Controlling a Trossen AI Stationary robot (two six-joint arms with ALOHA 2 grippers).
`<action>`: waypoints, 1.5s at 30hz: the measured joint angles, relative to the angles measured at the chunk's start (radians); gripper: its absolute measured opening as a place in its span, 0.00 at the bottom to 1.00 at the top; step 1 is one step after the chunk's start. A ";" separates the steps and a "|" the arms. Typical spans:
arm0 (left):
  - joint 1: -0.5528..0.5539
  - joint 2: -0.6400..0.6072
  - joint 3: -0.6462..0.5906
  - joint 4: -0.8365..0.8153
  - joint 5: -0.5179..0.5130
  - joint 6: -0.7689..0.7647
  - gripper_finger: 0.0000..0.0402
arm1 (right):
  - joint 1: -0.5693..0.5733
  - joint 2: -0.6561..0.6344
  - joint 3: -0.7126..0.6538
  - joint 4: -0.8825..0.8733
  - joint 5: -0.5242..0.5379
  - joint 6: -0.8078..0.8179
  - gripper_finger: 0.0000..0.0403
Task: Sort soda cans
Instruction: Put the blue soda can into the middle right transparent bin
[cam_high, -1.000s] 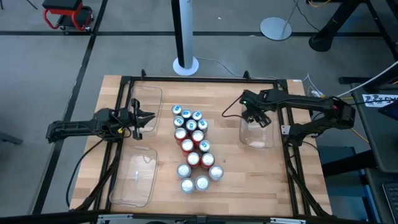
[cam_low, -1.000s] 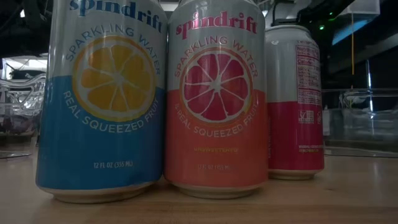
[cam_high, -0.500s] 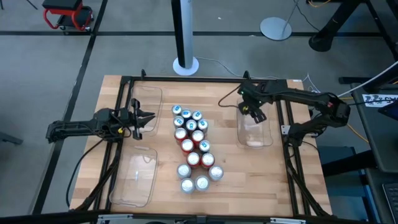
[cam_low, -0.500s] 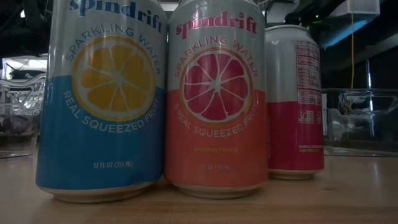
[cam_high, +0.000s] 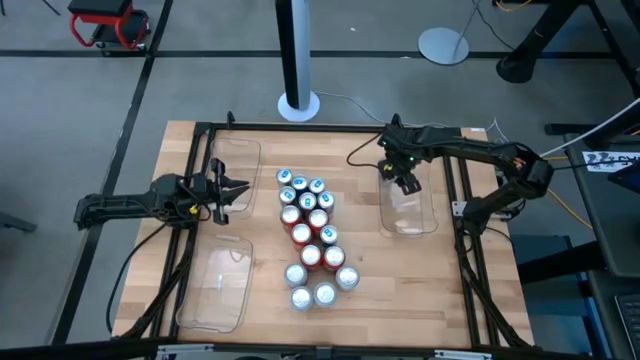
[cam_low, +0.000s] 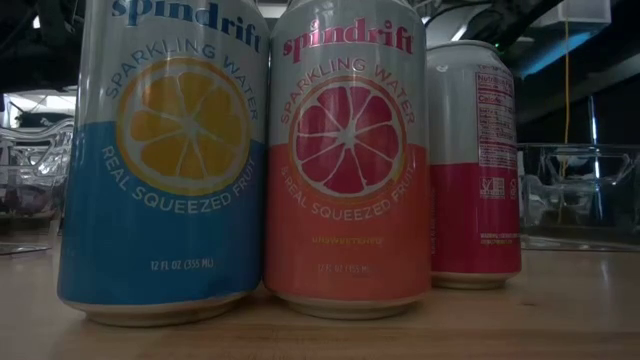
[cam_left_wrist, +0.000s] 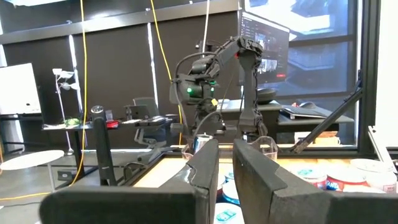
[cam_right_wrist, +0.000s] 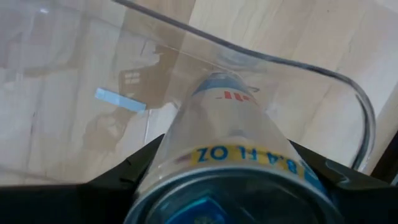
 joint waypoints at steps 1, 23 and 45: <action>0.000 0.000 0.000 0.000 0.000 0.000 0.10 | 0.000 0.000 0.000 0.008 0.000 0.000 0.63; 0.000 0.000 0.000 -0.003 0.000 -0.001 0.10 | 0.001 0.005 0.231 -0.182 0.077 -0.004 0.80; 0.000 0.000 0.000 -0.003 0.000 -0.001 0.10 | 0.339 0.002 0.428 -0.048 0.148 -0.095 0.80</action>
